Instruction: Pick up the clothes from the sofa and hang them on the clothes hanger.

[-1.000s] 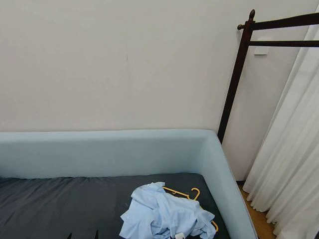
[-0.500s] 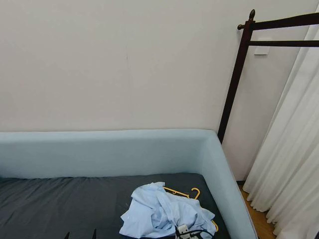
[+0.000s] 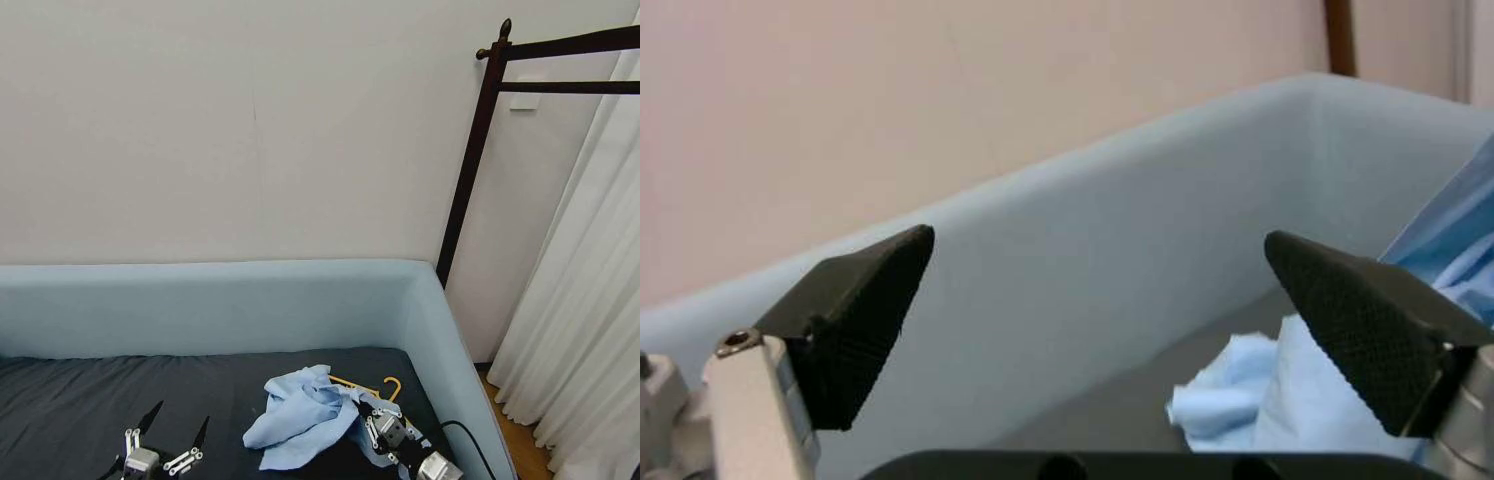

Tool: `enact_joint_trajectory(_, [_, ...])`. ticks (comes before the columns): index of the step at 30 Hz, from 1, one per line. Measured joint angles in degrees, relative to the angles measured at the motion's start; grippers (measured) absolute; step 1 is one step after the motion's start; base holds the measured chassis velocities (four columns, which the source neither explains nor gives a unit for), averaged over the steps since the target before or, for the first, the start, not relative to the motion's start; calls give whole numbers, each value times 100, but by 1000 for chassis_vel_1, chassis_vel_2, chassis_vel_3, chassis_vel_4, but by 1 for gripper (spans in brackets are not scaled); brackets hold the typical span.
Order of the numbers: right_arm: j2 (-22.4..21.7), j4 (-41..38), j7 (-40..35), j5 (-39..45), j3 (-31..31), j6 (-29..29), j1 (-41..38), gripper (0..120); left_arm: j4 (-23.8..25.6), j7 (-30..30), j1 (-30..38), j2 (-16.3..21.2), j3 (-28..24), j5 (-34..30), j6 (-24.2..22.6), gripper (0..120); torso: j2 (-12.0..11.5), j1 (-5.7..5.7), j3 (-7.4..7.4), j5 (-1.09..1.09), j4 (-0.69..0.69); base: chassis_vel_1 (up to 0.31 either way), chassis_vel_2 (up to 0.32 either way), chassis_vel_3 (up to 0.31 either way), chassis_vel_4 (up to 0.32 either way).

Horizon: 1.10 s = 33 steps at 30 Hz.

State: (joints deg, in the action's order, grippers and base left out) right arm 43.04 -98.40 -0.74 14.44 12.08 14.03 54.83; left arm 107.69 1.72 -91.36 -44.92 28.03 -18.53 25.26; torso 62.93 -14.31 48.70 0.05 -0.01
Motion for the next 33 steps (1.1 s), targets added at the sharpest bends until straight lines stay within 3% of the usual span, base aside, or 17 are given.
enact_joint_trajectory(2, [-40,-10,68,54,-46,29,-36,0,-9,-85,160,211,-43,-82,19,98,-1,0,0,0,0,0,0,0,0])
enact_joint_trajectory(5, [-134,5,310,222,-129,145,-240,0,-35,-472,558,974,-127,-392,107,98,0,-1,0,2,-7,0,0,0,0])
enact_joint_trajectory(7, [-133,67,503,364,-88,212,-458,0,-92,-783,661,1355,-115,-475,211,98,0,-1,0,1,0,0,0,0,0])
enact_joint_trajectory(13, [-129,185,1025,473,-32,419,-633,0,-429,-1129,819,1632,-124,-450,251,97,0,-1,0,0,1,0,0,0,0])
enact_joint_trajectory(18, [-245,187,1700,408,-47,648,-203,0,-533,-1055,658,951,-96,-299,239,98,0,1,0,0,-1,0,0,0,0])
enact_joint_trajectory(19, [-245,187,1700,408,-47,648,-203,0,-533,-1055,658,951,-96,-299,239,98,0,1,0,0,-1,0,0,0,0])
enact_joint_trajectory(23, [-250,569,2274,-155,-90,937,318,0,-458,-984,335,342,23,-124,322,98,1,2,-1,1,0,0,0,0,0])
enact_joint_trajectory(31, [-202,1019,2623,-693,-434,1107,811,0,-460,-897,263,67,70,-98,361,98,1,2,-2,3,-1,0,0,0,0])
enact_joint_trajectory(33, [-173,1112,2691,-773,-609,1101,1004,6,-477,-867,225,-9,67,-99,361,98,1,2,-1,3,-3,0,0,0,0])
